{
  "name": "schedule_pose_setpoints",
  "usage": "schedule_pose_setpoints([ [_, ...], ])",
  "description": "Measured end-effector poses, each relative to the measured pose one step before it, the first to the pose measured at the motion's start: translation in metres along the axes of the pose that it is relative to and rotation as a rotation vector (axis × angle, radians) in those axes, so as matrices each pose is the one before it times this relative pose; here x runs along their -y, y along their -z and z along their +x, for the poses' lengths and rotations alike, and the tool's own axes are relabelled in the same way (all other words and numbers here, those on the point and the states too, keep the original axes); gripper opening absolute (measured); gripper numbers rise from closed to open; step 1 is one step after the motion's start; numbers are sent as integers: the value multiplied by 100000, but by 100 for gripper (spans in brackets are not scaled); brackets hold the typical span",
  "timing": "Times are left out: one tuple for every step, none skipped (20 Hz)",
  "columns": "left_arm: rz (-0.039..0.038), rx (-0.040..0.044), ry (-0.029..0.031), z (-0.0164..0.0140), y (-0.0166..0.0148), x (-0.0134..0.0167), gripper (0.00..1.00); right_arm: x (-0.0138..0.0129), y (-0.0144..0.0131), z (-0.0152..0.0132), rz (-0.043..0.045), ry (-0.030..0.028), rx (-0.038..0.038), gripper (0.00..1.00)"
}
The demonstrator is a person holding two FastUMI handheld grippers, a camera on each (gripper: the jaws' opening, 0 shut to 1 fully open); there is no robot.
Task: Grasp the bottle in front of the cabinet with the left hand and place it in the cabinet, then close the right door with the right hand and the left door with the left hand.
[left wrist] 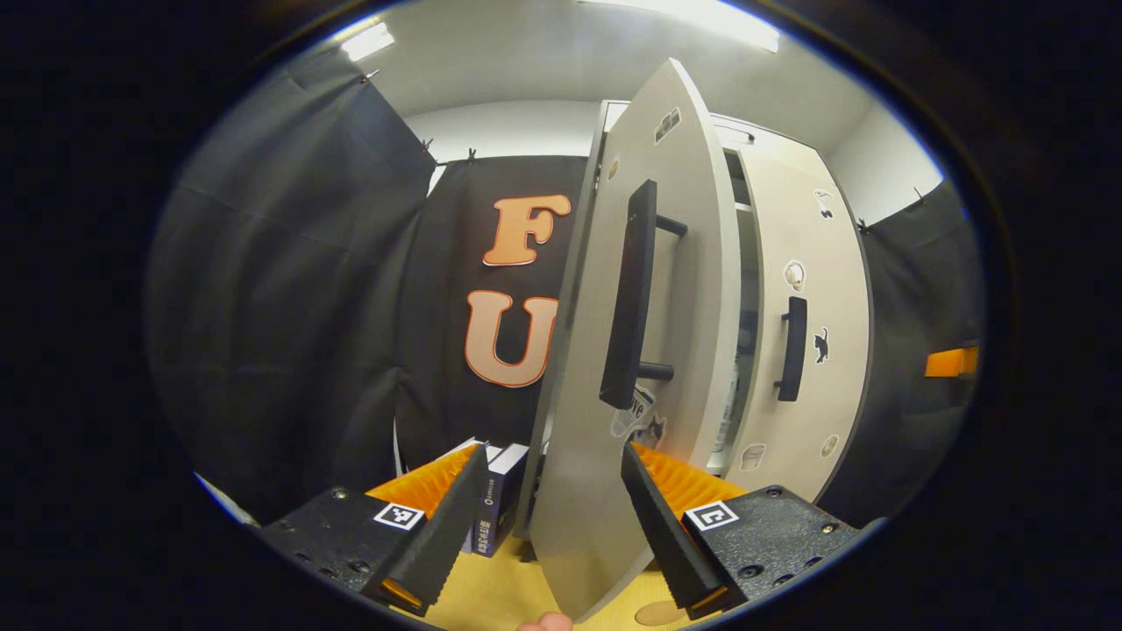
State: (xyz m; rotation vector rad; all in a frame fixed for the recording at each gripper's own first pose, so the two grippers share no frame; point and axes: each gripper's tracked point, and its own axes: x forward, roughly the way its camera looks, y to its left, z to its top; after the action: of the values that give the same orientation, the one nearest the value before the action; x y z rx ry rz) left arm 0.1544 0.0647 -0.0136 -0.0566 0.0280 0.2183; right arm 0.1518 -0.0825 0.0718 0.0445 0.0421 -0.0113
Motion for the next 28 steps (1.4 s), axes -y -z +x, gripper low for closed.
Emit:
schedule_pose_setpoints([
  [-243, -300, 1067, 160, 114, 541, 93, 232, -37, -59, 296, 444, 75, 87],
  [-230, -189, 1136, 281, 88, 506, 93, 204, -103, -140, -221, 352, 197, 87],
  [-361, -148, 1438, 300, 115, 574, 93, 193, -60, -67, -536, 499, 284, 87],
  [-557, -365, 1626, 294, 158, 648, 93, 155, -78, -92, -440, 672, 344, 87],
  [-393, -534, 1466, 338, 180, 575, 93, 122, -49, -61, -244, 312, 47, 87],
  [-232, -447, 1231, 427, 235, 536, 93, -4, -33, -218, -43, -55, -37, 87],
  [231, -341, 1179, 201, 107, 469, 94, -51, 34, -43, -54, -92, -65, 87],
  [273, -35, 715, -54, -133, 287, 94, 13, 80, -152, -200, 20, -73, 87],
  [597, 755, 86, -123, -259, 288, 92, 67, 58, -70, -350, 237, -201, 87],
  [892, 1418, -248, -203, -499, 120, 95, 35, 124, -160, -316, 276, -173, 87],
  [769, 1493, -367, -48, -626, 57, 92, 108, 111, -145, -99, 299, -188, 87],
  [238, 1756, -447, -154, -758, -40, 95, 19, 66, -131, 55, 141, -209, 87],
  [-267, 1780, -330, -132, -928, -93, 95, 19, 78, 39, 132, 191, -205, 87],
  [-717, 1814, -375, -2, -984, -98, 95, 69, 34, -137, 197, 87, -177, 87],
  [-961, 1473, -402, 68, -909, 30, 95, 32, 50, 5, 261, 67, -142, 87],
  [-1019, 909, 76, 277, -789, 81, 95, -30, -17, -63, 334, -95, -61, 87],
  [-1007, 852, 129, 537, -646, 190, 95, -22, 4, 16, 306, -97, -108, 87],
  [-1021, 953, 388, 551, -570, 229, 95, -75, 35, -154, 148, -201, -54, 87],
  [-893, 338, 479, 564, -333, 367, 92, 78, -17, -74, -126, 113, -71, 87],
  [-823, -339, 858, 524, -70, 468, 95, 175, 54, 70, -413, 356, -70, 87],
  [-1133, -563, 1511, 779, -18, 626, 95, 190, 55, 35, -529, 486, -64, 87],
  [-1253, -1016, 1813, 687, 210, 683, 95, 195, -26, -119, -510, 541, -238, 87],
  [-1007, -1211, 1794, 511, 225, 723, 95, 183, 55, -33, -338, 505, -197, 87],
  [-561, -976, 1450, 472, 187, 570, 95, 164, 37, -125, -186, 455, -110, 87],
  [115, -806, 1643, 596, 244, 570, 95, 218, 80, -38, -195, 418, -167, 87],
  [850, -975, 1618, 553, 259, 551, 95, 193, 77, -69, -345, 446, -329, 87],
  [1250, -1155, 1240, 625, 372, 557, 95, 198, 131, -46, -434, 498, -259, 87],
  [1334, -1315, 1284, 554, 422, 406, 95, 186, 81, -114, -484, 528, -209, 87],
])
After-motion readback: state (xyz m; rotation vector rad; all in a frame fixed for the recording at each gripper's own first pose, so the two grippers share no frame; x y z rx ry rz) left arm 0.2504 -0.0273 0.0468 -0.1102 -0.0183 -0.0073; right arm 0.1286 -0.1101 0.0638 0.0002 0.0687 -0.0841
